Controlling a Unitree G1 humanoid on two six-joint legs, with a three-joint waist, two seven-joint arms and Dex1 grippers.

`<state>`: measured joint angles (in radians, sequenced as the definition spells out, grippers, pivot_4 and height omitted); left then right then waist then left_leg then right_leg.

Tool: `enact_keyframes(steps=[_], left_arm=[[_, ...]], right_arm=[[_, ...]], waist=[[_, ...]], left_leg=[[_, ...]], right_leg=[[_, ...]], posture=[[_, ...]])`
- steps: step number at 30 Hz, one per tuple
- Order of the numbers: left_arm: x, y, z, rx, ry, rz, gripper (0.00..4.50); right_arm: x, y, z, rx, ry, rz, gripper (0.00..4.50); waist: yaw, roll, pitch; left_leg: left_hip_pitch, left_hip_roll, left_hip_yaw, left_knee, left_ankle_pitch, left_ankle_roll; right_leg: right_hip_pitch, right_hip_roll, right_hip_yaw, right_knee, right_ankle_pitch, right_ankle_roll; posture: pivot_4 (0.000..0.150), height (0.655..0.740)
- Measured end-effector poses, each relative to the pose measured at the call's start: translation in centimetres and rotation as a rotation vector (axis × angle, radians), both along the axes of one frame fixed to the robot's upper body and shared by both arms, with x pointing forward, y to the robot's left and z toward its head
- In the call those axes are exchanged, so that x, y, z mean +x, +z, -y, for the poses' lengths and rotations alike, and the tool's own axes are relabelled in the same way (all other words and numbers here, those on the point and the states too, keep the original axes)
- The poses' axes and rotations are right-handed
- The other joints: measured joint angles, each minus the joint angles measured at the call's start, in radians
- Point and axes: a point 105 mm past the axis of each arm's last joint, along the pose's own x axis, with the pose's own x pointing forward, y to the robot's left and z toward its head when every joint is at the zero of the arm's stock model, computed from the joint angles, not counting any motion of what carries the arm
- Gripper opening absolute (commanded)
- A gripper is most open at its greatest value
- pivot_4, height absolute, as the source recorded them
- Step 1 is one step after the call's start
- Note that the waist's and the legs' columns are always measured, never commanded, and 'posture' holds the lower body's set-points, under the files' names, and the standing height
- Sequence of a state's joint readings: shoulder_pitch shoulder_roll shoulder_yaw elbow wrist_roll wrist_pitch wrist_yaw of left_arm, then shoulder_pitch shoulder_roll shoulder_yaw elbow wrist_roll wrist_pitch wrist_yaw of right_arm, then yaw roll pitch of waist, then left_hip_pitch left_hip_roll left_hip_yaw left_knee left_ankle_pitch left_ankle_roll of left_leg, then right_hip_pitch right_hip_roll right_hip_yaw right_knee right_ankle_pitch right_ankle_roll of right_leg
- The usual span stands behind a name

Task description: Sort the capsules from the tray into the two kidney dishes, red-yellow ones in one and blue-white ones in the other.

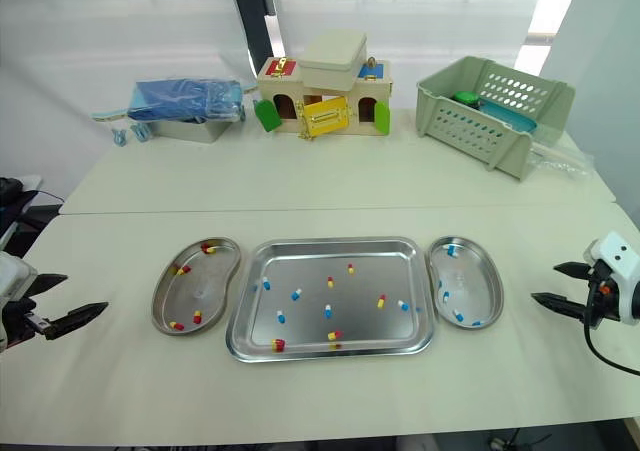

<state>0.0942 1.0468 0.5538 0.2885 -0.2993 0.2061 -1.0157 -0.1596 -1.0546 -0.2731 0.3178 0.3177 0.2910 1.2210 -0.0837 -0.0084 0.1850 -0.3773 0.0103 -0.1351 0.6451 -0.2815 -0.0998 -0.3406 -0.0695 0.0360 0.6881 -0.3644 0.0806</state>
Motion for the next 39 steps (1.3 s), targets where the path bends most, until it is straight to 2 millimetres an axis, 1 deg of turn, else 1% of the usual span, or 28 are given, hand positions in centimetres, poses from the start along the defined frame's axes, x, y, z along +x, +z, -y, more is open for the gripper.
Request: enact_keyframes(steps=[5,7,9,12,15,17,19,21,23,25,26,29,32,39], left_arm=[[-0.2,-0.2,0.0,-0.003,-0.001,-0.008,4.50],[-0.7,-0.5,0.5,-0.030,-0.016,-0.003,4.50],[-1.4,-0.9,1.3,-0.076,-0.046,0.006,4.50],[-2.8,-0.9,3.4,-0.189,-0.098,0.092,4.50],[-4.5,-1.6,6.0,-0.294,-0.147,0.133,4.50],[-5.8,-1.9,8.2,-0.373,-0.160,0.190,4.50],[-6.6,-2.1,9.9,-0.433,-0.158,0.253,4.50],[-8.0,-2.7,11.2,-0.459,-0.152,0.276,4.50],[-9.2,-3.8,12.7,-0.515,-0.149,0.301,4.50],[-9.8,-4.6,13.9,-0.547,-0.154,0.328,4.50],[-9.9,-4.6,14.3,-0.551,-0.168,0.356,4.50],[-10.2,-4.5,15.0,-0.521,-0.200,0.428,4.50],[-10.5,-4.8,15.6,-0.520,-0.196,0.477,4.50],[-10.9,-4.9,16.6,-0.524,-0.205,0.534,4.50]], right_arm=[[-0.2,-0.3,0.1,0.000,-0.003,-0.012,4.45],[-0.2,-0.3,0.0,-0.001,0.001,-0.011,4.45],[-0.3,-0.2,0.0,-0.003,0.002,-0.014,4.45],[-0.4,0.0,0.1,-0.010,0.013,-0.020,4.45],[-0.4,0.3,0.1,-0.014,0.019,-0.021,4.45],[-0.2,0.7,0.1,-0.014,0.028,-0.016,4.45],[-0.1,1.0,0.2,-0.023,0.031,-0.017,4.45],[0.3,1.4,0.2,-0.030,0.038,-0.009,4.45],[0.3,1.3,0.4,-0.033,0.032,-0.018,4.45],[0.3,1.2,0.4,-0.031,0.035,-0.026,4.45],[0.3,1.1,0.3,-0.031,0.037,-0.028,4.45],[0.4,1.3,0.2,-0.031,0.047,-0.023,4.45],[0.4,1.4,0.1,-0.029,0.052,-0.023,4.45],[0.3,1.7,0.2,-0.042,0.064,-0.029,4.45]], waist=[[0.000,0.000,0.000],[-0.001,0.000,0.000],[-0.002,0.000,0.000],[-0.002,0.000,0.000],[0.002,-0.001,0.000],[0.003,0.000,-0.001],[0.006,-0.001,-0.001],[0.009,-0.002,-0.002],[0.013,-0.001,-0.002],[0.024,-0.001,-0.002],[0.028,-0.001,-0.002],[0.034,0.002,-0.004],[0.036,0.002,-0.004],[0.039,0.002,-0.004]], left_leg=[[0.000,0.000,0.002,0.000,0.000,0.000],[0.000,0.000,0.003,0.000,0.000,0.000],[0.000,0.001,0.004,0.000,0.000,0.000],[0.000,0.001,0.005,0.000,0.000,0.000],[0.000,0.001,0.005,0.001,0.000,0.001],[0.000,0.001,0.006,0.001,-0.001,0.001],[0.001,0.001,0.005,0.002,-0.001,0.001],[0.002,0.001,0.006,0.001,-0.001,0.001],[0.005,0.001,0.008,0.001,-0.002,0.004],[0.006,0.001,0.008,0.001,-0.003,0.004],[0.007,0.001,0.008,0.001,-0.003,0.004],[0.008,0.001,0.011,0.001,-0.003,0.005],[0.008,0.000,0.015,0.001,-0.005,0.009],[0.008,0.000,0.015,0.001,-0.006,0.010]], right_leg=[[-0.002,0.000,0.003,0.002,0.000,0.000],[-0.003,0.000,0.004,0.002,0.000,0.000],[-0.003,0.000,0.004,0.002,0.000,0.000],[-0.003,0.000,0.005,0.002,0.000,0.000],[-0.002,0.000,0.005,0.002,0.000,0.000],[-0.002,-0.001,0.006,0.001,0.001,0.001],[-0.001,-0.001,0.005,0.001,0.001,0.001],[0.000,0.000,0.006,0.001,0.001,0.001],[0.004,-0.001,0.007,-0.002,0.001,0.001],[0.005,-0.001,0.007,-0.002,0.001,0.001],[0.006,0.000,0.007,-0.002,0.001,0.001],[0.008,-0.001,0.010,-0.008,0.003,0.004],[0.007,-0.002,0.013,-0.011,0.003,0.005],[0.007,-0.002,0.013,-0.010,0.003,0.005]], posture=[[0.150,0.7400],[0.150,0.7400],[0.150,0.7400],[0.150,0.7400],[0.150,0.7400],[0.150,0.7400],[0.150,0.7400],[0.150,0.7400],[0.150,0.7400],[0.150,0.7400],[0.150,0.7400],[0.150,0.7400],[0.150,0.7400],[0.150,0.7400]])
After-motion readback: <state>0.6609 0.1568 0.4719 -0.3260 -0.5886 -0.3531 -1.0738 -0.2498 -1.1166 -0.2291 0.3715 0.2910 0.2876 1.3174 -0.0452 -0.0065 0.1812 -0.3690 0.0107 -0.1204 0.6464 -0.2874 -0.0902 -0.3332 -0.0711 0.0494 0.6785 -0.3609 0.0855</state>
